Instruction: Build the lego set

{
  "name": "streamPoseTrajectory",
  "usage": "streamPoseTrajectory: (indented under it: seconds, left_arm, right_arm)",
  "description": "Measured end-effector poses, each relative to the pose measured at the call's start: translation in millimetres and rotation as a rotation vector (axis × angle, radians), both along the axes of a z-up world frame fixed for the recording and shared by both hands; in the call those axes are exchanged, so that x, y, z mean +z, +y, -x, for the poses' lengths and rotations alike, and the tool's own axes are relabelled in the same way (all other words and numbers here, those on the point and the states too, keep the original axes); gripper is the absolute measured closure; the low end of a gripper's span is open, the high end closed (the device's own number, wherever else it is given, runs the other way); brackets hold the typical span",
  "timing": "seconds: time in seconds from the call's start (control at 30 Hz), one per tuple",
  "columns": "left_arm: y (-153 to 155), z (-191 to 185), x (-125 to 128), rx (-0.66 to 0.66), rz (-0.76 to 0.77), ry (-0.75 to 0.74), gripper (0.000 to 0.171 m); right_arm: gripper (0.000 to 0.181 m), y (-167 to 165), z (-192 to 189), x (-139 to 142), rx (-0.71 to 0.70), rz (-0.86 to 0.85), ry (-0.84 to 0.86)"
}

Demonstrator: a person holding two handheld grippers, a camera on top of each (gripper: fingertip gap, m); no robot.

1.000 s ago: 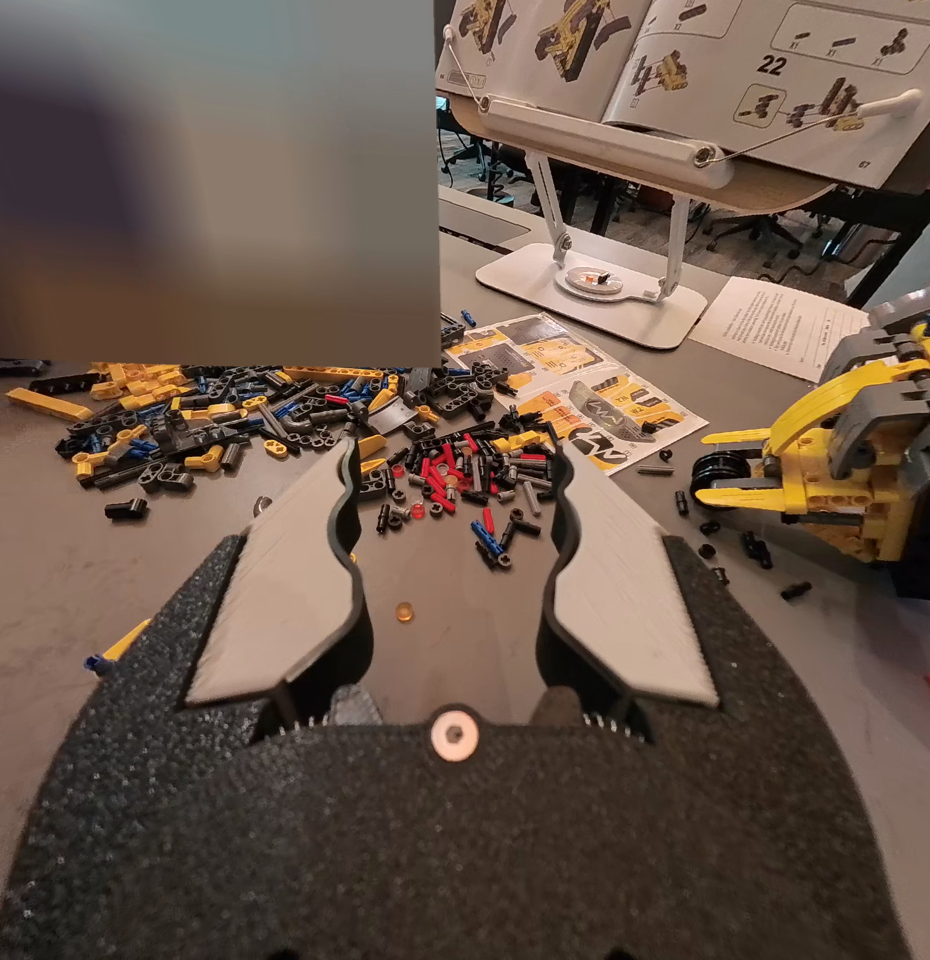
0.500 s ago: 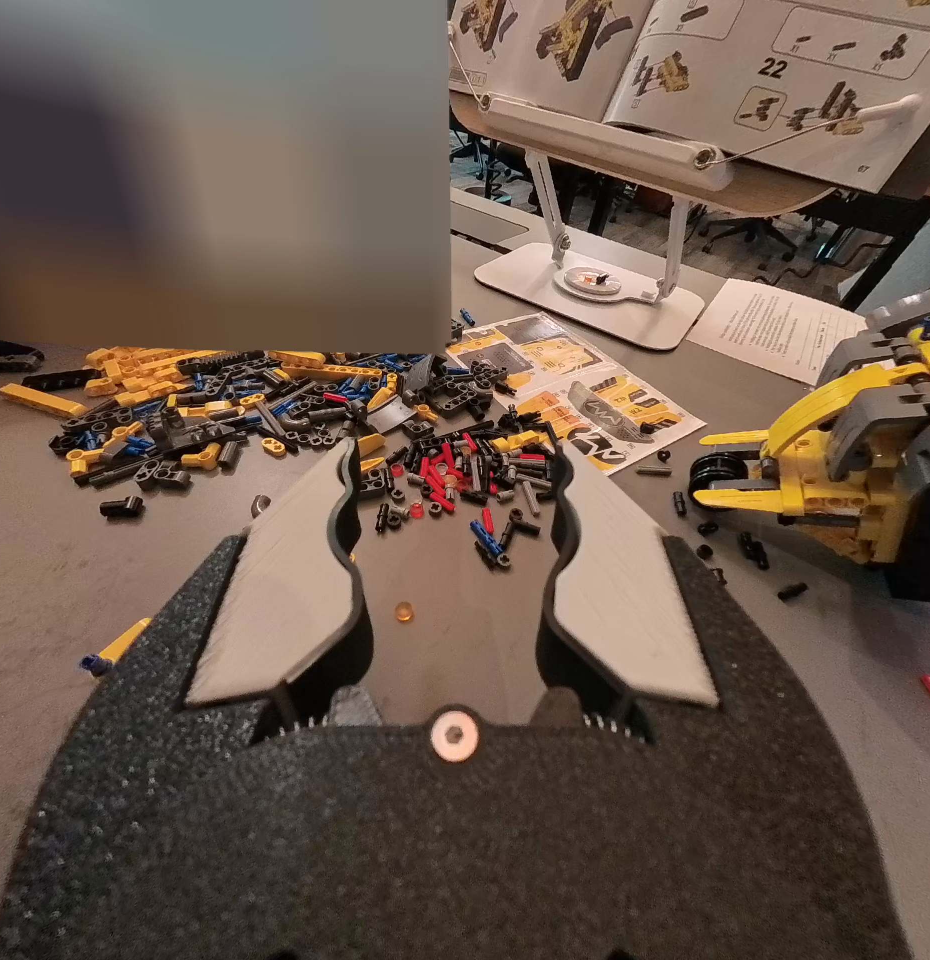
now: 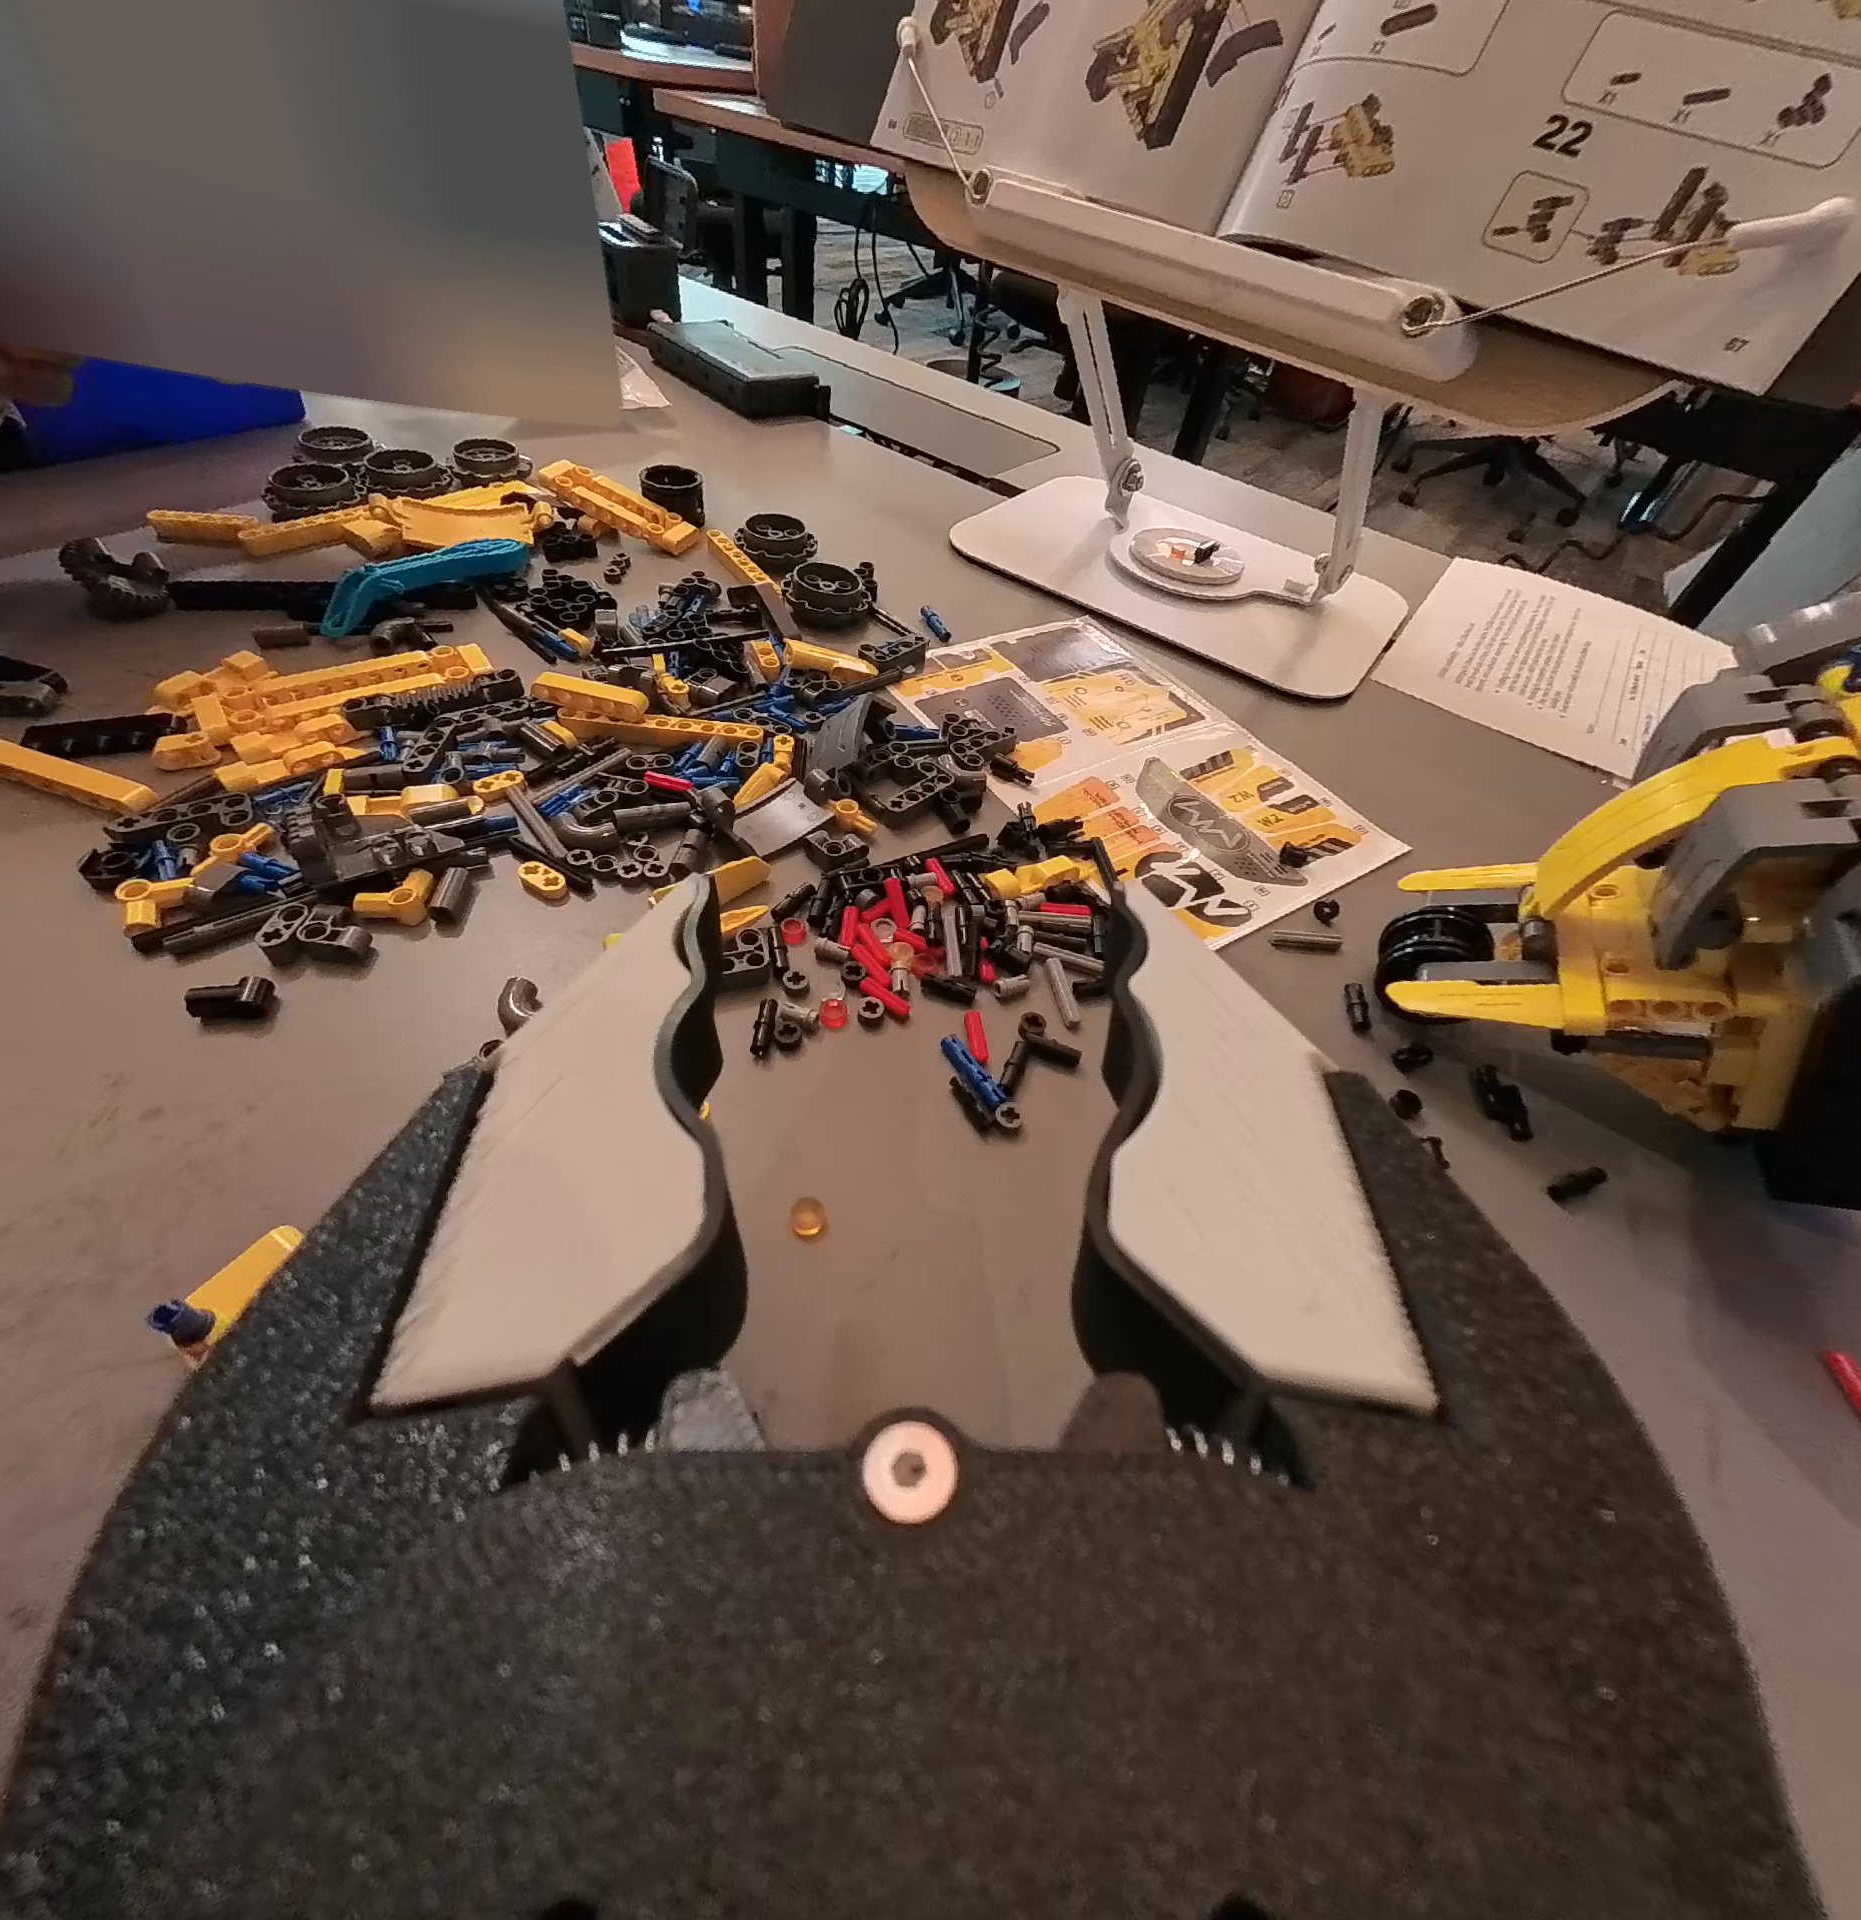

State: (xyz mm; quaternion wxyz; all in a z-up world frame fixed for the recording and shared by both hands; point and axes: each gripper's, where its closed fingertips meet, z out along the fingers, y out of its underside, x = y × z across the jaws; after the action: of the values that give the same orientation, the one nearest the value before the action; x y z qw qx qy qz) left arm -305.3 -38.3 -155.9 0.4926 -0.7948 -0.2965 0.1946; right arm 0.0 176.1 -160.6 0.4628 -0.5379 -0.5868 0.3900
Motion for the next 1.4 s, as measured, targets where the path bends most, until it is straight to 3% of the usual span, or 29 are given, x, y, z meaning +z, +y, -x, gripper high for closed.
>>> streamPoseTrajectory:
  seconds: [0.7, 0.97, 1.4]
  left_arm:
    - [4.6, -5.1, 19.5, -0.022, -0.061, 0.081, 0.13]
    - [12.8, -16.3, 30.5, -0.086, -0.082, 0.154, 0.15]
    - [22.3, -27.3, 27.9, -0.147, -0.084, 0.138, 0.151]
  right_arm:
    - [0.108, -3.3, -0.3, -0.4, 0.004, -0.034, -0.001]
    - [0.11, -4.4, -0.5, -0.2, 0.006, -0.044, 0.001]
    - [0.112, -5.9, -0.4, -0.2, 0.008, -0.059, 0.002]
